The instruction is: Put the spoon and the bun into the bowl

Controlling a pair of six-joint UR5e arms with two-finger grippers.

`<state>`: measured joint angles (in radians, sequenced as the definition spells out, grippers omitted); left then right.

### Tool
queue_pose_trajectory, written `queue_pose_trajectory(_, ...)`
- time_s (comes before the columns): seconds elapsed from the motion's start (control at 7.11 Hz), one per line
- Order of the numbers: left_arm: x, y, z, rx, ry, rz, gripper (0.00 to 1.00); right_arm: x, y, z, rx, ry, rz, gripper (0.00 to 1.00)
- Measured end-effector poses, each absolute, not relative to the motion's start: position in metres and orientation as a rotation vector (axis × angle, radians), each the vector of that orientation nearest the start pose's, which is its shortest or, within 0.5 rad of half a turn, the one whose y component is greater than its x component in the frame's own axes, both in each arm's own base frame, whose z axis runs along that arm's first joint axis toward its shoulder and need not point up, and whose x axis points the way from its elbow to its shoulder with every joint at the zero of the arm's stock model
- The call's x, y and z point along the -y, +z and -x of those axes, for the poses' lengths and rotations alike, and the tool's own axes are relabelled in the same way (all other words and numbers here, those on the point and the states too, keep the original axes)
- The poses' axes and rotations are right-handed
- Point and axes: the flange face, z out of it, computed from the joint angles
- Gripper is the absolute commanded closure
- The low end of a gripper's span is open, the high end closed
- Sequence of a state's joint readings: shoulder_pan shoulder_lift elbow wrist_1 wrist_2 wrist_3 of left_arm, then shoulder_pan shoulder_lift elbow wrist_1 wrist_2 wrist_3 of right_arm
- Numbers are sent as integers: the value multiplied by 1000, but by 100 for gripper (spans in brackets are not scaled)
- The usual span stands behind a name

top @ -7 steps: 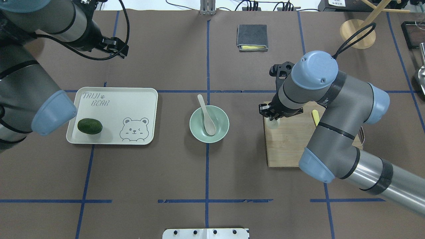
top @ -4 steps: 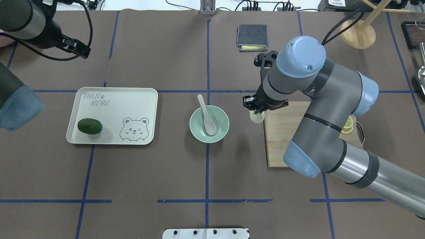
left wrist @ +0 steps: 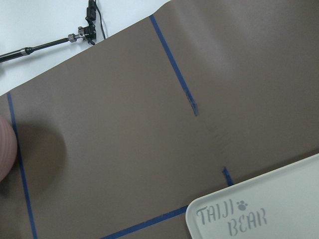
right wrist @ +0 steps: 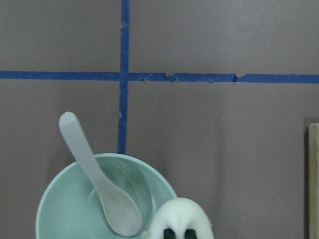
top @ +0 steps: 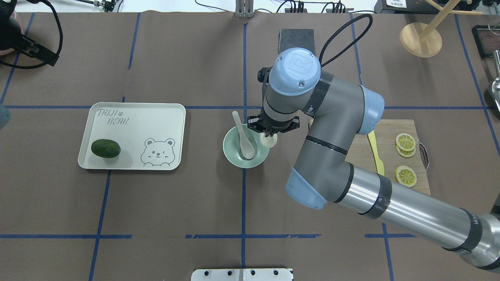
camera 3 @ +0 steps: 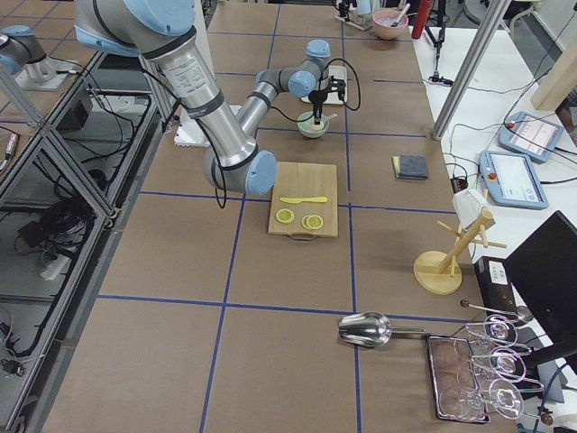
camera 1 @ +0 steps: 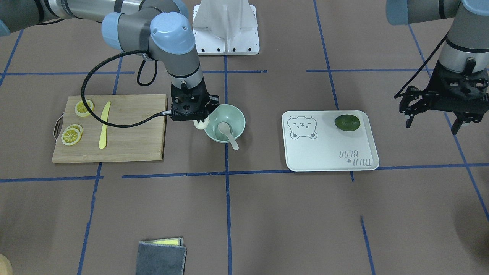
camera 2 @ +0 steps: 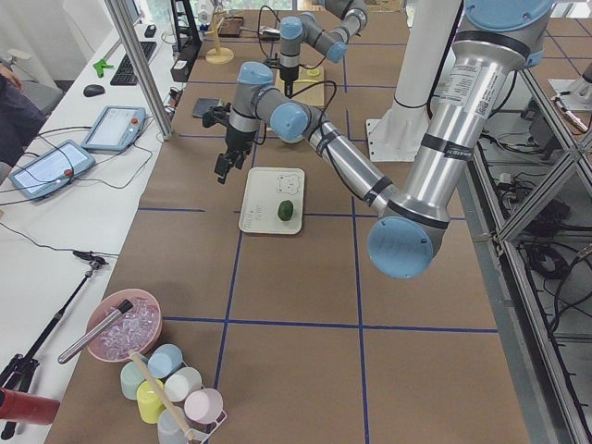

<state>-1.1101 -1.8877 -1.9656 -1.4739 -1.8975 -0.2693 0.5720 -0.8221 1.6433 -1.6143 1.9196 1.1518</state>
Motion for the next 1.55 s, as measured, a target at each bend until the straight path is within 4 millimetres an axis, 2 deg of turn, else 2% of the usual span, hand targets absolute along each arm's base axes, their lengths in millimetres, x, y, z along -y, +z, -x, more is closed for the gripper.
queue_pose_trajectory(0.28, 554, 338, -149, -496, 298, -457, 0, 453, 166, 555, 830, -6, -83, 100)
queue_pose_trajectory(0.42, 554, 341, -147, -492, 298, -454, 0, 451, 159, 564, 828, -12, -89, 57)
queue_pose_trajectory(0.56, 554, 343, -146, -491, 298, -452, 0, 450, 154, 569, 830, -16, -94, 1)
queue_pose_trajectory(0.99, 555, 344, -146, -489, 298, -453, 0, 450, 147, 571, 857, -19, -117, 0)
queue_pose_trajectory(1.13, 555, 349, -142, -485, 299, -449, 0, 454, 149, 562, 862, -11, -123, 0)
queue_pose_trajectory(1.27, 557, 356, -132, -484, 307, -442, 0, 459, 159, 536, 857, 6, -127, 0)
queue_pose_trajectory(1.41, 561, 363, -117, -494, 322, -435, 0, 462, 173, 492, 836, 19, -129, 0)
queue_pose_trajectory(1.55, 565, 372, -100, -504, 335, -426, 0, 465, 187, 439, 808, 10, -130, 0)
